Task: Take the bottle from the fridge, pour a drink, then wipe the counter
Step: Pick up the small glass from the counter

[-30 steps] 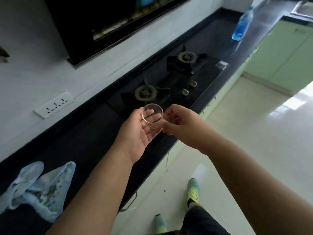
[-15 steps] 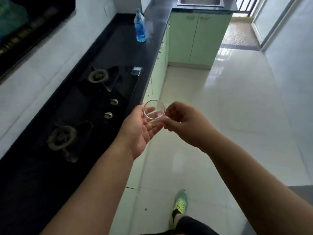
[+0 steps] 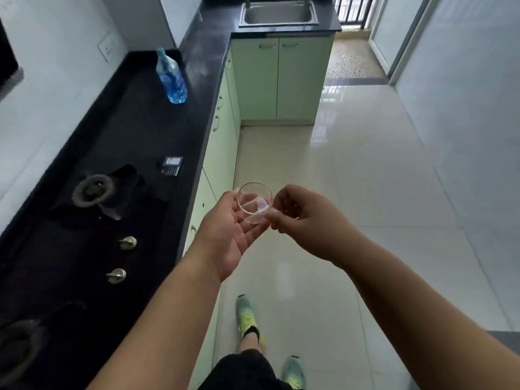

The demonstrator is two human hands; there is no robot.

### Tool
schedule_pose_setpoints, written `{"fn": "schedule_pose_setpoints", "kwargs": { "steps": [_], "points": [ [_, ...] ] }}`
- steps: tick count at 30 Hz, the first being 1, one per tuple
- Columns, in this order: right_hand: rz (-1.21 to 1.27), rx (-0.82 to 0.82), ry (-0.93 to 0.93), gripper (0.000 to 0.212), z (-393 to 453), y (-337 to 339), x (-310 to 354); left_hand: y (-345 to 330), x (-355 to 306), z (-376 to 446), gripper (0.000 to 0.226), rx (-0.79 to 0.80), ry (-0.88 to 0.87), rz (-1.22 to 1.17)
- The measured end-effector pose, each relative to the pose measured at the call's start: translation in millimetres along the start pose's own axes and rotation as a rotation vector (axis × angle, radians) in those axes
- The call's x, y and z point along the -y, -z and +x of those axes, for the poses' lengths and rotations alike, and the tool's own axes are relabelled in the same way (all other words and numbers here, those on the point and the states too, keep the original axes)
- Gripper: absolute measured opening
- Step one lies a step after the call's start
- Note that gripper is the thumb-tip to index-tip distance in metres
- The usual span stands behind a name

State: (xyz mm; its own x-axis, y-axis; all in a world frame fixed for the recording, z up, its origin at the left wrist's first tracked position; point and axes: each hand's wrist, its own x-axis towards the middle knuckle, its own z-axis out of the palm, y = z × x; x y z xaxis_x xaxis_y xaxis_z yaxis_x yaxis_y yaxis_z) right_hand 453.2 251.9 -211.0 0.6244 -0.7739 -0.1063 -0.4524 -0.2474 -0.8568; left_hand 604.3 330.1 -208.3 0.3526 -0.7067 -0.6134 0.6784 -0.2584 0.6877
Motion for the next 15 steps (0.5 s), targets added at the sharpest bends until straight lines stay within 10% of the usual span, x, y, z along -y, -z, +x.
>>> {"fn": "schedule_pose_setpoints", "kwargs": {
  "steps": [15],
  "points": [
    [0.025, -0.258, -0.138, 0.014, 202, 93, -20, -126, -120, 213, 0.041, 0.219, 0.109, 0.128]
  ]
}}
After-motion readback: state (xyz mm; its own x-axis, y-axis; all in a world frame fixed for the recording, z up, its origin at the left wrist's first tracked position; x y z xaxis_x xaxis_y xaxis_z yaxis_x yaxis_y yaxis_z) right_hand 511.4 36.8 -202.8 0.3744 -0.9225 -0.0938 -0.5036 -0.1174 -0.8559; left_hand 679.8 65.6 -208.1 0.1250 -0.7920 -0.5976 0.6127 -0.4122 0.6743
